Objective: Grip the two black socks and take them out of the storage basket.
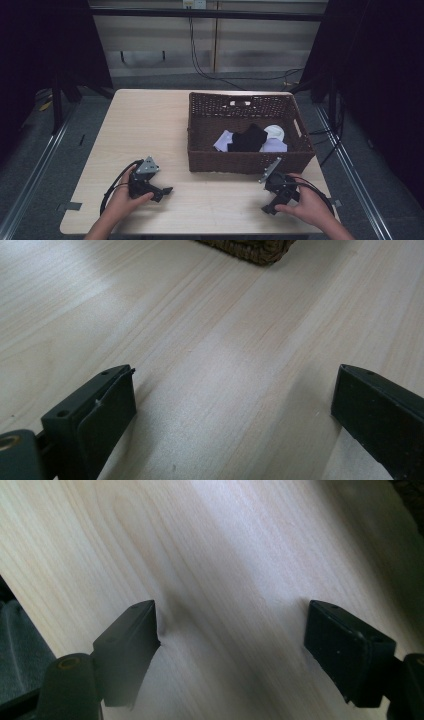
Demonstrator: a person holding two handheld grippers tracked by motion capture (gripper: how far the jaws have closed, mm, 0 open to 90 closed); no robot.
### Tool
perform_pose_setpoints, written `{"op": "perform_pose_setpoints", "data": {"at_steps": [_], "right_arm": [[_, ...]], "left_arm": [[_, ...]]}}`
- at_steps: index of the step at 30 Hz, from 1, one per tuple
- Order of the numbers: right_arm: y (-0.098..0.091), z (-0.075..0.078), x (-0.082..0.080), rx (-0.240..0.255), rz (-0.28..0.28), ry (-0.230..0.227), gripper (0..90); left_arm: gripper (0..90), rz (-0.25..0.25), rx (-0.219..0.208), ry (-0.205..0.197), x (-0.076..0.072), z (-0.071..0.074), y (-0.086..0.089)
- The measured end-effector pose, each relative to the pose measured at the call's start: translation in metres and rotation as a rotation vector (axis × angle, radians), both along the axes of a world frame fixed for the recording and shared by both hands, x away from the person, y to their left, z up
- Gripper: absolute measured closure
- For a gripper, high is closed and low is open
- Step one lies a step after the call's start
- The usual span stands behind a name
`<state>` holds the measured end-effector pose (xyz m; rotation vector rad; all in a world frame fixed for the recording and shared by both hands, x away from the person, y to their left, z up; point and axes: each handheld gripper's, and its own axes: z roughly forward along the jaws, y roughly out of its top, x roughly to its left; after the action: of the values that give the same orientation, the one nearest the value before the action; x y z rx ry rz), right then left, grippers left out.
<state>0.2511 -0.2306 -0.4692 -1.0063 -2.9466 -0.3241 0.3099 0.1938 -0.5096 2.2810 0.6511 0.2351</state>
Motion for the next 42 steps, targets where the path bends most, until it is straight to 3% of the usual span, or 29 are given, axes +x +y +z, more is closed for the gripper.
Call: {"op": "perform_pose_setpoints", "data": {"at_steps": [3,12,13,16,25,27,33,39,42], "right_arm": [[0.002,0.005,0.001,-0.030,0.024,0.002,20.9],[0.003,0.031,0.005,-0.047,0.047,0.025,20.8],[0.002,0.040,0.008,-0.058,0.058,0.031,20.9],[0.001,0.048,0.010,-0.065,0.056,0.037,20.9],[-0.003,0.096,0.027,-0.045,0.061,0.039,21.4],[-0.003,0.110,0.035,-0.052,0.053,0.037,21.4],[-0.005,0.132,0.054,-0.035,0.020,0.016,21.4],[-0.006,0.143,0.074,-0.032,-0.009,-0.016,21.7],[-0.008,0.143,0.097,-0.036,-0.058,-0.035,22.0]], "left_arm": [[3.3,0.000,0.000,0.001,0.000,0.000,0.000],[3.3,0.000,0.001,0.000,0.000,0.000,0.000],[3.3,0.000,0.001,0.001,0.000,0.000,0.000],[3.3,-0.001,0.001,0.001,0.000,0.000,0.000],[2.7,-0.003,-0.001,0.002,0.000,0.000,0.000],[2.6,-0.004,-0.001,0.002,0.000,0.000,0.000],[2.5,-0.001,-0.006,0.001,0.000,0.000,-0.001],[1.9,-0.006,-0.004,-0.004,0.000,0.000,-0.001],[1.7,-0.006,-0.005,-0.003,0.000,-0.001,-0.001]]}}
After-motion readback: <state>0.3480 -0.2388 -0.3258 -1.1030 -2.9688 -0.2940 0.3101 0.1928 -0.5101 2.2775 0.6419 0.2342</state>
